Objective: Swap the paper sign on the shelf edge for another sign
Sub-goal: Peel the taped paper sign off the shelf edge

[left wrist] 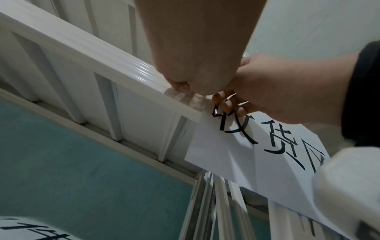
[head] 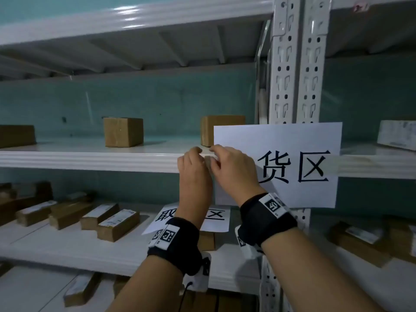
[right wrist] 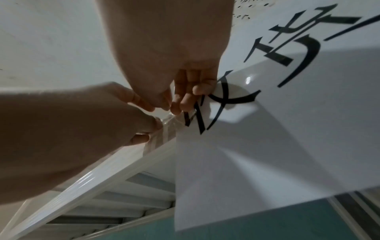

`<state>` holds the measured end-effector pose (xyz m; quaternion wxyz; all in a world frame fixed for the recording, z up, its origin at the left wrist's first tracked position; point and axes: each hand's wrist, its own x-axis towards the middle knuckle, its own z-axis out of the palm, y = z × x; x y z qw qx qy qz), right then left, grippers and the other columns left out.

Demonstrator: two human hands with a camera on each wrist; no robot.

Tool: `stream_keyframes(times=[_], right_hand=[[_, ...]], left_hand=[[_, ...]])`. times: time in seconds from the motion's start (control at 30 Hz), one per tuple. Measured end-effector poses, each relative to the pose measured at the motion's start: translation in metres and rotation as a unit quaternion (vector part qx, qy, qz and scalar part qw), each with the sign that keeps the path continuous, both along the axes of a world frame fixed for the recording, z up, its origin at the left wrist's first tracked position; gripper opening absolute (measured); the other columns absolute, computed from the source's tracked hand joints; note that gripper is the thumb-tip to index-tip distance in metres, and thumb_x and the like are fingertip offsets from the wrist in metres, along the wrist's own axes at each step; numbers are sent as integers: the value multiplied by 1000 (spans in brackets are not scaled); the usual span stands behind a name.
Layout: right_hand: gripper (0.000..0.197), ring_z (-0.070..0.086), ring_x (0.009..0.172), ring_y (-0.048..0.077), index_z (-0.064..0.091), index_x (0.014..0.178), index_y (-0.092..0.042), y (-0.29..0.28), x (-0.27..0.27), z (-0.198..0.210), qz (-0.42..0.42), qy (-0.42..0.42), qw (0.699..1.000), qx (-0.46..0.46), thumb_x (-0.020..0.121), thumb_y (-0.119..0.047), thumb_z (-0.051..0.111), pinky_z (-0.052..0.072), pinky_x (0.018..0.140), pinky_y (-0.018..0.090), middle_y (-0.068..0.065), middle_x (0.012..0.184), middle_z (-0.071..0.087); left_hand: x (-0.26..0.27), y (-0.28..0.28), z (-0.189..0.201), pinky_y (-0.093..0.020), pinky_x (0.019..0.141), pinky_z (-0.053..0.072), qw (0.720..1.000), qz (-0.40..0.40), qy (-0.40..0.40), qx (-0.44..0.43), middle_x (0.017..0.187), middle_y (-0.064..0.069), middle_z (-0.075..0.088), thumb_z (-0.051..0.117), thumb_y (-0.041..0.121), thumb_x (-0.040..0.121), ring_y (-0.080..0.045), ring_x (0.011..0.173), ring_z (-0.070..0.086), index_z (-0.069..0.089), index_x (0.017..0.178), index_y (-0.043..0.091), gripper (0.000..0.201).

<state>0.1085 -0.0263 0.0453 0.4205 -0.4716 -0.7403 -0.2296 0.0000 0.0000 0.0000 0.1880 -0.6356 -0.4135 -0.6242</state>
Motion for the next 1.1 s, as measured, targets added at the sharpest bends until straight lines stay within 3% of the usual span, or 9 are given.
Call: stream_keyframes(times=[0.17, 0.27, 0.43, 0.53, 0.7, 0.8, 0.9, 0.97, 1.1], right_hand=[[33, 71, 92, 37, 63, 133, -17, 12, -7, -5, 18, -18, 1000, 0, 107, -30, 47, 55, 75, 43, 15, 101, 76], [25, 71, 84, 39, 65, 121, -17, 18, -13, -11, 14, -19, 1000, -12, 108, -27, 46, 53, 68, 41, 15, 91, 75], [17, 70, 78, 39, 63, 115, -17, 24, -19, -15, 21, -19, 1000, 5, 104, -21, 50, 56, 67, 43, 13, 86, 75], [19, 71, 79, 38, 61, 119, -18, 25, -16, -15, 41, -20, 999, 1, 103, -23, 52, 57, 69, 44, 12, 88, 77], [17, 70, 76, 38, 64, 112, -12, 31, -10, -18, 102, -6, 995, 18, 101, -22, 58, 58, 65, 47, 14, 85, 76], [15, 67, 73, 36, 62, 106, -7, 31, -8, -25, 124, 14, 992, -12, 103, -20, 56, 56, 64, 48, 15, 83, 72], [11, 64, 75, 34, 58, 108, -7, 24, -7, -22, 131, 30, 989, -62, 102, -15, 53, 52, 64, 45, 16, 87, 70], [9, 60, 76, 33, 58, 104, -6, 18, -6, -20, 123, 34, 989, -78, 97, -9, 54, 45, 63, 39, 18, 89, 69], [11, 53, 69, 26, 59, 94, -9, 2, -5, -25, 133, 48, 989, -53, 89, -3, 51, 41, 59, 38, 13, 78, 64]], left_hand=[[-5, 3, 2, -48, 85, 55, 996, -48, -63, -28, 112, -18, 60, 54, -1, 101, -31, 99, 58, 53, 128, 0, 27], [-7, 2, 8, -47, 88, 55, 990, -66, -93, -84, 113, -18, 62, 52, 6, 98, -35, 102, 62, 52, 123, 10, 25], [-15, 9, 4, -35, 66, 42, 997, 27, 52, -54, 89, -13, 52, 59, -16, 84, -28, 82, 48, 58, 95, 0, 19], [-18, 9, 2, -32, 64, 33, 992, 63, 96, -58, 84, -16, 52, 64, -20, 80, -23, 77, 42, 61, 91, -1, 22], [-22, 1, 10, -24, 53, 23, 995, -14, 66, -69, 78, -14, 47, 53, -26, 78, -24, 70, 43, 44, 88, 10, 39], [-31, -1, 18, -24, 52, 19, 987, -52, 97, -120, 81, -10, 43, 47, -24, 84, -24, 72, 41, 42, 87, 11, 36], [-34, -9, 35, -27, 60, 21, 964, -82, 174, -183, 75, -6, 42, 46, -16, 88, -26, 76, 42, 46, 73, 9, 29], [-35, -20, 46, -28, 56, 25, 943, -117, 203, -234, 71, -5, 49, 47, -9, 88, -26, 73, 48, 47, 69, 11, 27], [-42, -43, 57, -19, 54, 32, 913, -176, 212, -300, 66, 5, 52, 47, -9, 89, -13, 63, 47, 50, 67, 17, 34]])
